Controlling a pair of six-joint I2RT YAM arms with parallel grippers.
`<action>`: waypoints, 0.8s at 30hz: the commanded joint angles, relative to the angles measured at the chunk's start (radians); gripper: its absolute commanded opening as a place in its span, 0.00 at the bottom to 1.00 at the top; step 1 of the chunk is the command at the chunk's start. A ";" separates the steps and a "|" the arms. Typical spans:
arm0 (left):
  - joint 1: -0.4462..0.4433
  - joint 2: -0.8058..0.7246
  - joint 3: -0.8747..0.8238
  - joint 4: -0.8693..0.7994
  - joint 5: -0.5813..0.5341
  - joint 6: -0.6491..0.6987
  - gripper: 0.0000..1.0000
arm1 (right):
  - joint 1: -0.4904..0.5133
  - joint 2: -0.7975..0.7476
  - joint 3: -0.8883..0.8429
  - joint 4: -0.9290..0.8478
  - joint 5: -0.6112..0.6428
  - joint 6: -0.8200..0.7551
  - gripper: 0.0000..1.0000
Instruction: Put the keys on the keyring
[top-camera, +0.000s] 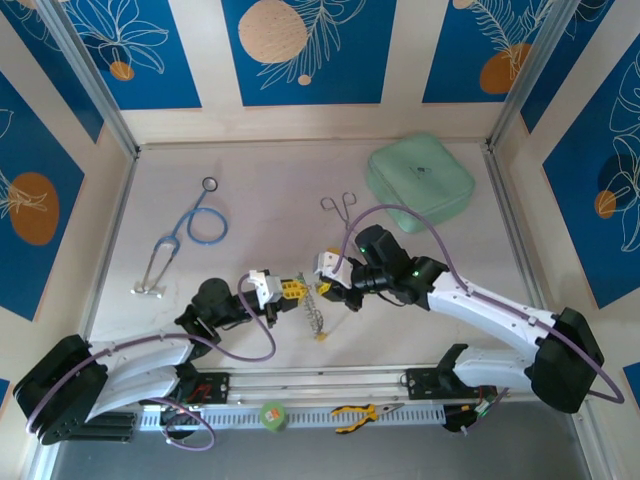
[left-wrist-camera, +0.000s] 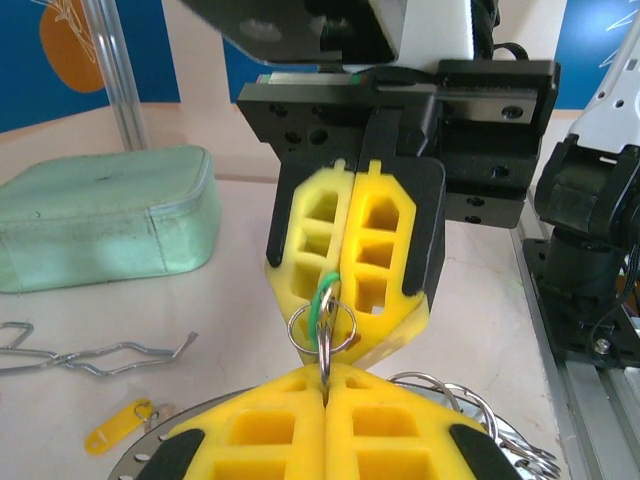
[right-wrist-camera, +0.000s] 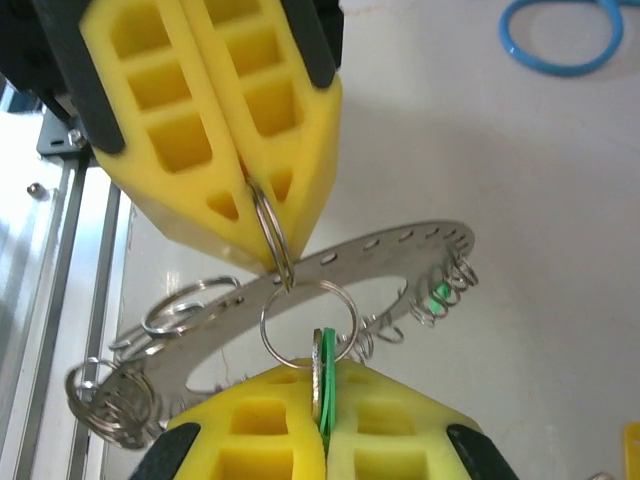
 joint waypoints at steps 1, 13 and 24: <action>-0.004 -0.019 0.012 0.011 0.008 0.009 0.00 | 0.006 0.030 0.002 -0.055 0.040 -0.041 0.00; -0.004 0.012 0.021 0.018 0.020 0.007 0.00 | 0.031 0.085 0.088 -0.048 0.022 -0.079 0.00; -0.004 -0.012 0.033 -0.095 -0.004 0.051 0.00 | 0.031 0.031 0.101 -0.070 0.083 -0.092 0.00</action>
